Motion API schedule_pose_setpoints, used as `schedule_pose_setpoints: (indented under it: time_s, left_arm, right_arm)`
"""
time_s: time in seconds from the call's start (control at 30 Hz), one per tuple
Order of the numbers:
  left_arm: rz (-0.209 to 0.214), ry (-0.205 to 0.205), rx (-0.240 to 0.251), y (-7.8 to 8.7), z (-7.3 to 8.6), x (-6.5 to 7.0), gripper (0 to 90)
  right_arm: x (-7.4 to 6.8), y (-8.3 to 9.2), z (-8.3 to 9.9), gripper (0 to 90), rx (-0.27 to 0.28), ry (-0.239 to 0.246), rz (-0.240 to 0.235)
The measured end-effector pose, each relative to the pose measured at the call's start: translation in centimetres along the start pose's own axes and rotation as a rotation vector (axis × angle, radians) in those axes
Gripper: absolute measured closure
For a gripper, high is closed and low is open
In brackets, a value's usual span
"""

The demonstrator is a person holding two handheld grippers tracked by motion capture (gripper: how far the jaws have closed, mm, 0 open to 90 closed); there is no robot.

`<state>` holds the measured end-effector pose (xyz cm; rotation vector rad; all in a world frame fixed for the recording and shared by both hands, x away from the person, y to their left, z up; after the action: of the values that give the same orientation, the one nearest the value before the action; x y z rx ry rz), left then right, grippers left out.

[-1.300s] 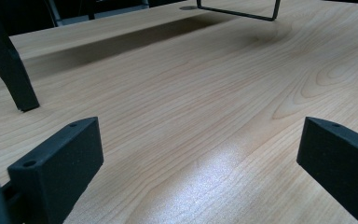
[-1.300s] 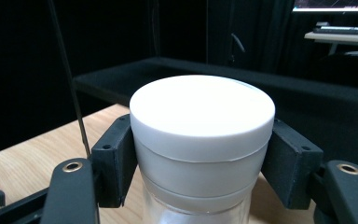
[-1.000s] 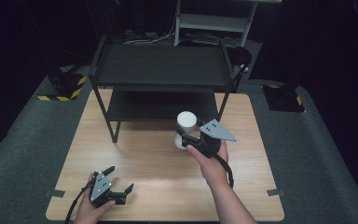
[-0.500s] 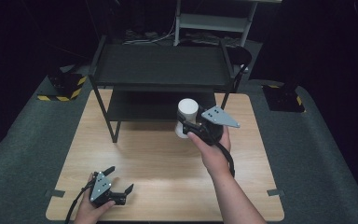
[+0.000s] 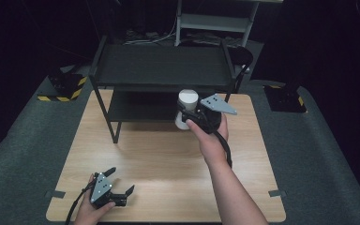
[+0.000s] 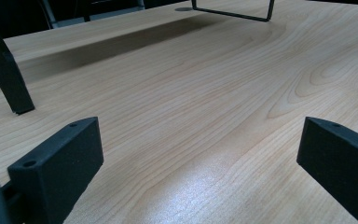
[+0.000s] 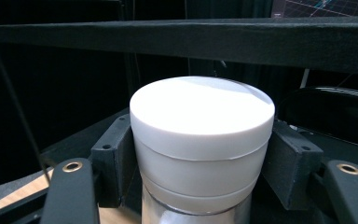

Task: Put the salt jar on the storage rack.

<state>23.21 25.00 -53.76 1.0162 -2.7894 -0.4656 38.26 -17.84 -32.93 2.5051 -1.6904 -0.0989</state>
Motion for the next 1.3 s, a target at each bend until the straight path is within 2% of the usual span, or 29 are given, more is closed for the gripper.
schedule_pose_setpoints:
  time_s: [0.1,0.37,0.67,0.97,1.3]
  left_arm:
    - [0.001,0.000,0.000,0.0,0.0,0.0,0.5]
    - [0.004,0.000,0.001,0.0,0.0,0.0,0.5]
    - [0.009,0.001,0.001,0.0,0.0,0.0,0.5]
    - [0.009,-0.002,0.000,0.0,0.0,0.0,0.5]
    - [0.009,0.003,0.004,0.0,0.0,0.0,0.5]
  right_arm:
    - [0.0,-0.8,-0.1,35.0,-0.005,0.011,0.016]
    - [0.3,-2.4,0.1,35.0,-0.005,-0.008,0.057]
    - [0.5,-3.9,0.4,35.0,0.003,-0.008,0.101]
    - [0.5,-4.2,0.8,34.8,0.026,0.001,0.109]
    - [0.5,-4.1,0.9,34.6,0.027,0.000,0.108]
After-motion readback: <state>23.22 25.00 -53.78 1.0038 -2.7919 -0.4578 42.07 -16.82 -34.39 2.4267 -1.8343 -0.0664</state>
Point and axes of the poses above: each handheld gripper's, and its own axes: y roughly backward along the jaws, z roughly out of its underside, x roughly to its right, the point moved 6 cm from there along -y, roughly forward along the jaws, and after that the axes turned 14 degrees about z, right-handed, at the moved point
